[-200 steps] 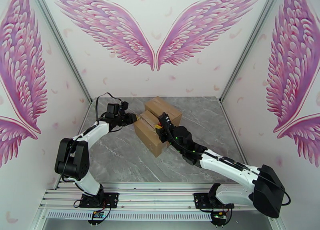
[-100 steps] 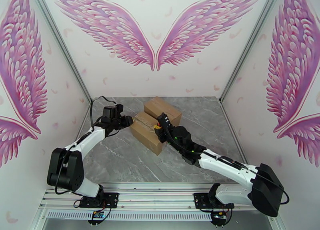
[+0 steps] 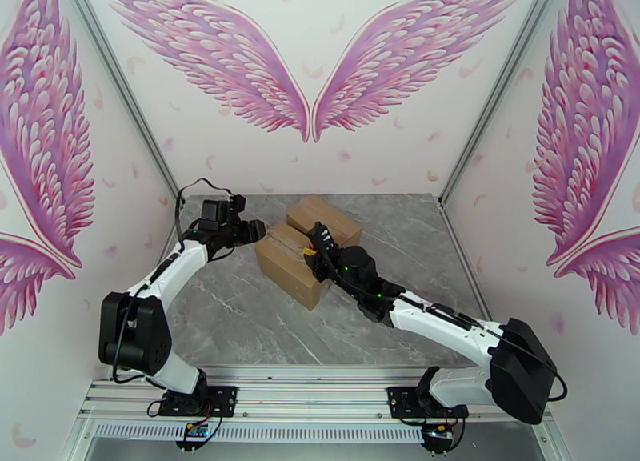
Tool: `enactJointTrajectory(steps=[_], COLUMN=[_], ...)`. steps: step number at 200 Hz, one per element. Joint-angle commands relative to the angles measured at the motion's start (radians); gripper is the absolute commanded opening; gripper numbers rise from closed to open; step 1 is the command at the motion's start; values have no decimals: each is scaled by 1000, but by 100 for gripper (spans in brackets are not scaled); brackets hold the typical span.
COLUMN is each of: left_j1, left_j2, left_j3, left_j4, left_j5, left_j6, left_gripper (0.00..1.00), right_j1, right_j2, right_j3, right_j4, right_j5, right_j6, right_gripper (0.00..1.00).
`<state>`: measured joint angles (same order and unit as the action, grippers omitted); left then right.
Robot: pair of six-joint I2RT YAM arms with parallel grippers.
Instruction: Unpack the express box
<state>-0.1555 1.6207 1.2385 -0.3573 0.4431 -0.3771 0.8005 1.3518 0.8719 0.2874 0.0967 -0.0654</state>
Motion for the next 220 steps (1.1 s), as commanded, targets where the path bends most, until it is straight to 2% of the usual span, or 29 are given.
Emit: enactJointTrajectory(steps=[1,121,220], left_j1=[-6,18,30], left_j2=[59,134,178], left_j3=[35,5,5], left_j4=[-54,-36,-55], left_j5=[36,-13,-41], left_j6=[49,2,-2], left_gripper=[53,40,34], right_j1=[-6,-14,-27], right_j2=[22,-8,-74], right_j3=[35,20,-41], right_j4=[-20,-51,-61], right_j5=[-36,-33,-21], right_j6=[-6,-14,-1], right_gripper=[0,0,0])
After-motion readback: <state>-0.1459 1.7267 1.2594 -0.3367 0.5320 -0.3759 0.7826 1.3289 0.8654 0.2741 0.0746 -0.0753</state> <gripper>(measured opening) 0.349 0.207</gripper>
